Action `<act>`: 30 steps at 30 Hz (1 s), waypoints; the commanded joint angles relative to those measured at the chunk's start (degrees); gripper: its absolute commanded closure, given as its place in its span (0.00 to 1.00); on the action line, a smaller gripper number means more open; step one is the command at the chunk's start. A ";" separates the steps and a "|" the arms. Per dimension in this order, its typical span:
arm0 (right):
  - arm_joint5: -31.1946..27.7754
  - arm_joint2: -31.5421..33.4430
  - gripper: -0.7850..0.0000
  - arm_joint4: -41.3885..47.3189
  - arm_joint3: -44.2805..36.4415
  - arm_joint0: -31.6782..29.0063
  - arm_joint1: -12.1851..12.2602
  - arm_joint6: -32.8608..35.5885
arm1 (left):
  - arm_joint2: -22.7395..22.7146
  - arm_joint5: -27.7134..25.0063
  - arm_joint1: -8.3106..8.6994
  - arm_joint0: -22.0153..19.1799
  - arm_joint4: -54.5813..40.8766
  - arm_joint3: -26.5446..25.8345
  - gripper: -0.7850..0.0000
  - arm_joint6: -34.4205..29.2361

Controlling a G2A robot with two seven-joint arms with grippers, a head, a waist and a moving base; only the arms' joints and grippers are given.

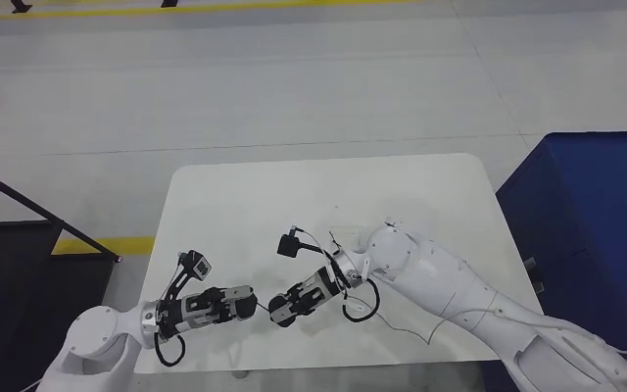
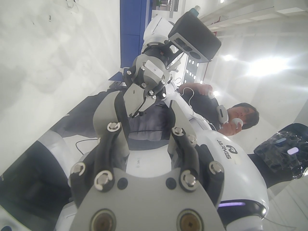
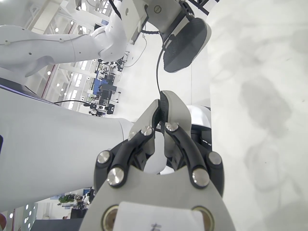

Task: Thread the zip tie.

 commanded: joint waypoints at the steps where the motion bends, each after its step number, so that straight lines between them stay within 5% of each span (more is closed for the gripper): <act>1: 0.22 0.32 1.00 -0.14 -0.09 -0.19 -0.03 0.31 | 0.05 -0.06 0.05 0.04 -0.09 -0.02 0.63 -0.01; 6: 0.58 1.15 1.00 -0.41 -0.21 -0.71 -0.16 0.85 | 0.38 0.15 0.17 0.04 0.18 -0.05 0.67 0.11; 12: 0.87 2.04 1.00 -0.93 -0.08 -1.25 -0.33 1.42 | 0.82 0.21 0.28 -0.29 0.26 -0.03 0.99 0.39; 18: 1.04 3.70 1.00 -0.33 -0.05 -2.07 -0.28 0.91 | 0.84 0.21 0.44 -0.50 0.01 -0.17 1.00 0.17; 19: 1.33 4.03 0.00 -0.29 -0.08 -2.17 -0.25 0.79 | 0.85 0.23 0.49 -0.44 0.15 -0.27 1.00 -0.02; 30: 1.25 4.91 0.00 1.29 -0.56 -2.93 -0.23 -0.96 | 0.98 0.31 0.57 -0.19 -0.20 -0.77 1.00 0.41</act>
